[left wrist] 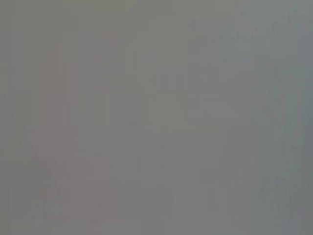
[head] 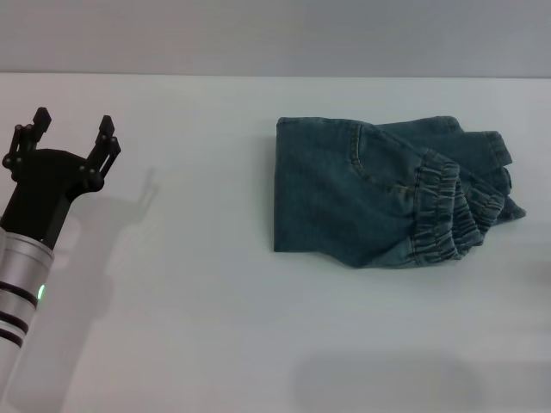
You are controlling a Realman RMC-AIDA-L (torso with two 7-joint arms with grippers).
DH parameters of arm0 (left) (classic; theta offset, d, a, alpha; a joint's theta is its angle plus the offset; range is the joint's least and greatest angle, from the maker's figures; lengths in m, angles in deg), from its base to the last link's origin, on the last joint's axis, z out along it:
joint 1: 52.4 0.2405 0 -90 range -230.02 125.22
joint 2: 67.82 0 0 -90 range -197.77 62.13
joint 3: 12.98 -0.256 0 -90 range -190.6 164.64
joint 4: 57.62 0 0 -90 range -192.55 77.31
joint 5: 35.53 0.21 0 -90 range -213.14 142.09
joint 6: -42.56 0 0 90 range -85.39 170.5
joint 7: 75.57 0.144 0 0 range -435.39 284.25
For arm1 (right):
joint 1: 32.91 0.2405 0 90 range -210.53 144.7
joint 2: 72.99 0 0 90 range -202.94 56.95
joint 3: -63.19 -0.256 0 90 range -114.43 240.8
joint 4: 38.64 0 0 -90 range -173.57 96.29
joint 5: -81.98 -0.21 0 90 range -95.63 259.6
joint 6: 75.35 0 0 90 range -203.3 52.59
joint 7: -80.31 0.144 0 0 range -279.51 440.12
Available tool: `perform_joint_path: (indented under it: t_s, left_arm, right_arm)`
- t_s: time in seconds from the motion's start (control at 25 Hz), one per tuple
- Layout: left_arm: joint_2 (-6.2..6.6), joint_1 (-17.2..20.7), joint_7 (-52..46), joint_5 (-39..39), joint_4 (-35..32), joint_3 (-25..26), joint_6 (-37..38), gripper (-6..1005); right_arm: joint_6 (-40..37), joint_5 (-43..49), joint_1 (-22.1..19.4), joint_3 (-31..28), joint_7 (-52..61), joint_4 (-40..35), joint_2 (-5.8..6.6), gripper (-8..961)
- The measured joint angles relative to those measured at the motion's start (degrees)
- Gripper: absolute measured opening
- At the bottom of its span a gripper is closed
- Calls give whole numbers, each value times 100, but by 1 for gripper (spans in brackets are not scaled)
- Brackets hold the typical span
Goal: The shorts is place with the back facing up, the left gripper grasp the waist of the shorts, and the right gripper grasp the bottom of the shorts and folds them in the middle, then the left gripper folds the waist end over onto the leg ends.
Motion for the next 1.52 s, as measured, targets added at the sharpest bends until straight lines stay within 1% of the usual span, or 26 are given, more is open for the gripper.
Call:
perform_joint_path:
  t_s: [0.72,1.52]
  left_arm:
    - [0,128,-1,27,4,0,135,834]
    - [9,147,-1,2,10,0,206,834]
  right_arm:
    - [153,-14,-45,36,0,-2,-8,560]
    - [89,-3,-24,35,0,-9,9,559]
